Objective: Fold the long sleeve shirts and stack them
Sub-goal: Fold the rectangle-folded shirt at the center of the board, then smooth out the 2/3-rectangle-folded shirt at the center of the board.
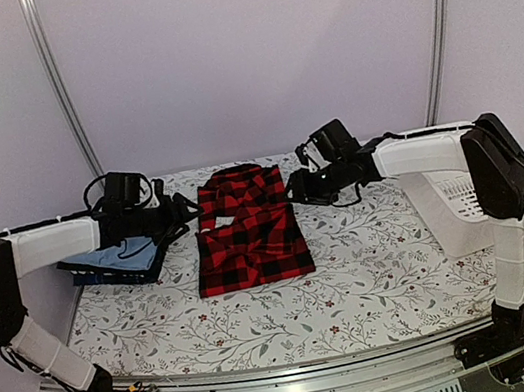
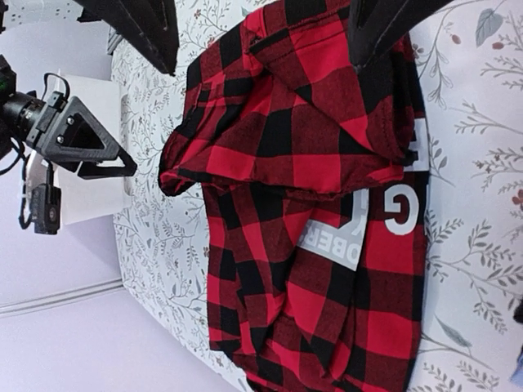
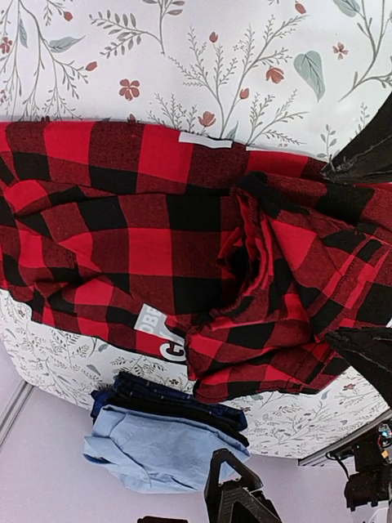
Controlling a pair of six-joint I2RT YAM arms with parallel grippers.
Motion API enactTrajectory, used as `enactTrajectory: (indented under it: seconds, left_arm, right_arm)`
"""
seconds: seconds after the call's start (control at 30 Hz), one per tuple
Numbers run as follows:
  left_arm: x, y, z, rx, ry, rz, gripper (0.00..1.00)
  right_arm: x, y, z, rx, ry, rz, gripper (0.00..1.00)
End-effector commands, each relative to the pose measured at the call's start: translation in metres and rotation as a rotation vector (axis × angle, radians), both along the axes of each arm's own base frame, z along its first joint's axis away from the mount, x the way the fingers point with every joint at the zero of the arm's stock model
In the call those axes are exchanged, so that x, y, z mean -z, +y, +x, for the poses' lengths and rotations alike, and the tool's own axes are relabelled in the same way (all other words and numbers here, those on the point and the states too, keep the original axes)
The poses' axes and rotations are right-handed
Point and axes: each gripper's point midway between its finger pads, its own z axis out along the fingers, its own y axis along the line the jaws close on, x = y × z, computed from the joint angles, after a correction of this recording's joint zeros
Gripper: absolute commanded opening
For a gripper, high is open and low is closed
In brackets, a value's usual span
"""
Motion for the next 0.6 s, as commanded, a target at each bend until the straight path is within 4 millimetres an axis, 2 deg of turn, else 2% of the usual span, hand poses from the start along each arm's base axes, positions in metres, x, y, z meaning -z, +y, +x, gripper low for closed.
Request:
enactTrajectory:
  seconds: [0.0,0.2,0.3,0.57]
  left_arm:
    - [0.016,0.004,-0.026,0.022,0.029,0.063,0.66]
    - [0.049,0.002,-0.075,0.026,0.133,0.115,0.58]
    - [0.063,-0.002,-0.085,0.032,0.161,0.101,0.58]
    - [0.081,-0.016,-0.075,0.044,0.185,0.111,0.58]
  right_arm:
    - [-0.005,0.003,-0.032,-0.057,-0.043,-0.083,0.58]
    - [0.013,0.013,-0.077,-0.148,0.001,-0.109,0.56]
    - [0.023,0.016,-0.09,-0.173,0.022,-0.108,0.56]
    - [0.048,0.017,-0.093,-0.153,0.079,-0.097,0.56]
